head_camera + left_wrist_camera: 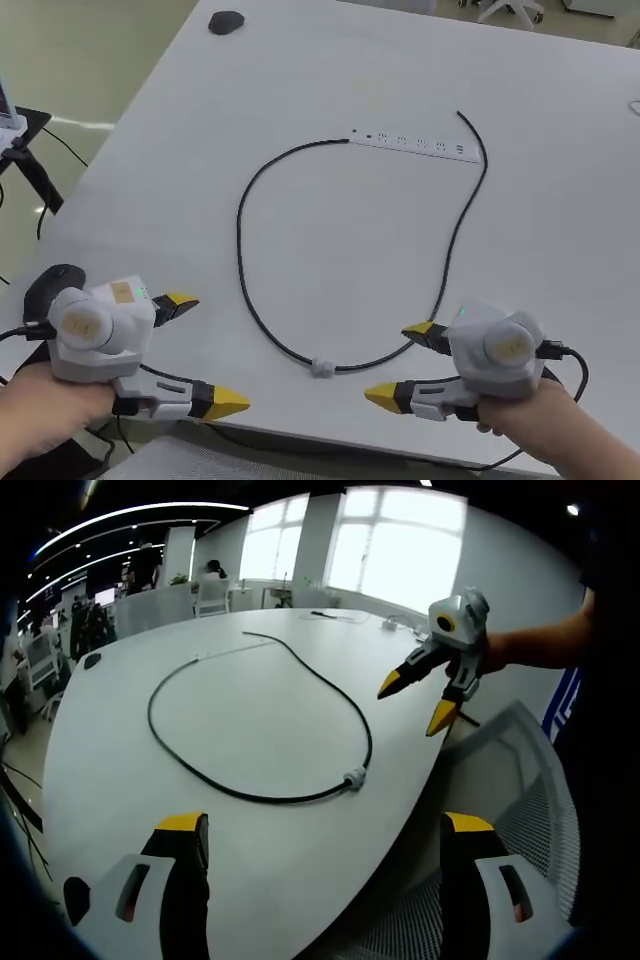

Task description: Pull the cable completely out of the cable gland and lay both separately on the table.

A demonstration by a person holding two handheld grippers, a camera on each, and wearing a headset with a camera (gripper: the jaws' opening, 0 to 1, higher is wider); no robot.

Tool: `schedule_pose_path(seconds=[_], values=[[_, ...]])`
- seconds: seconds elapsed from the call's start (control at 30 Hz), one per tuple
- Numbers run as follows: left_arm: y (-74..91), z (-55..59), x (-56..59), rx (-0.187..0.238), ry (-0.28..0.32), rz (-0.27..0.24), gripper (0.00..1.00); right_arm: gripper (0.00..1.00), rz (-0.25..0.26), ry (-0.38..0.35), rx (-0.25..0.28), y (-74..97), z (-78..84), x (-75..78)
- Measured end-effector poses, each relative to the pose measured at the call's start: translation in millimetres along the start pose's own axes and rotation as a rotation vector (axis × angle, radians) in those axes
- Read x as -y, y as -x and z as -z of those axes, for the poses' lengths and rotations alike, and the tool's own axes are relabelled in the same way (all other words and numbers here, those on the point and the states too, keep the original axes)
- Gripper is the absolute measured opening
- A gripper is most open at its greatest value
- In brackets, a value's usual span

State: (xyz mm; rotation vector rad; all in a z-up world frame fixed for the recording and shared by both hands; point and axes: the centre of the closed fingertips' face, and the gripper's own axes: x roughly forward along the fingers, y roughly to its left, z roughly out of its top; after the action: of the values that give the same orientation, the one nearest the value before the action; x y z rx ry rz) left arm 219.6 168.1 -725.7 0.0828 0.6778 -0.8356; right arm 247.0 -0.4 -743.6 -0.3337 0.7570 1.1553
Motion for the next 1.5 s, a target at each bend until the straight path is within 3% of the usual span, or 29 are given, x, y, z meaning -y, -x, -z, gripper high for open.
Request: schedule_pose_path(seconds=[0.33,0.6,0.97,1.17,1.5], values=[[-0.3,2.9,-2.0,0.014,0.013,0.002,0.96,0.51,-0.038,0.050,-0.062,-23.2,-4.4,-3.9],[-1.0,9.4,-2.5,-0.016,-0.004,0.012,0.95,0.43,-0.071,0.090,-0.119,-42.4,-2.0,-7.3],[-3.0,18.4,-6.6,-0.062,-0.032,0.019,0.94,0.33,-0.118,0.183,-0.208,-73.0,13.0,-19.6],[-1.8,23.8,-8.6,-0.075,-0.037,0.022,0.93,0.27,-0.128,0.202,-0.235,-81.8,17.1,-17.0],[0.9,19.9,-12.4,-0.057,-0.024,0.030,0.93,0.18,-0.154,0.238,-0.274,-87.9,20.8,-17.0]])
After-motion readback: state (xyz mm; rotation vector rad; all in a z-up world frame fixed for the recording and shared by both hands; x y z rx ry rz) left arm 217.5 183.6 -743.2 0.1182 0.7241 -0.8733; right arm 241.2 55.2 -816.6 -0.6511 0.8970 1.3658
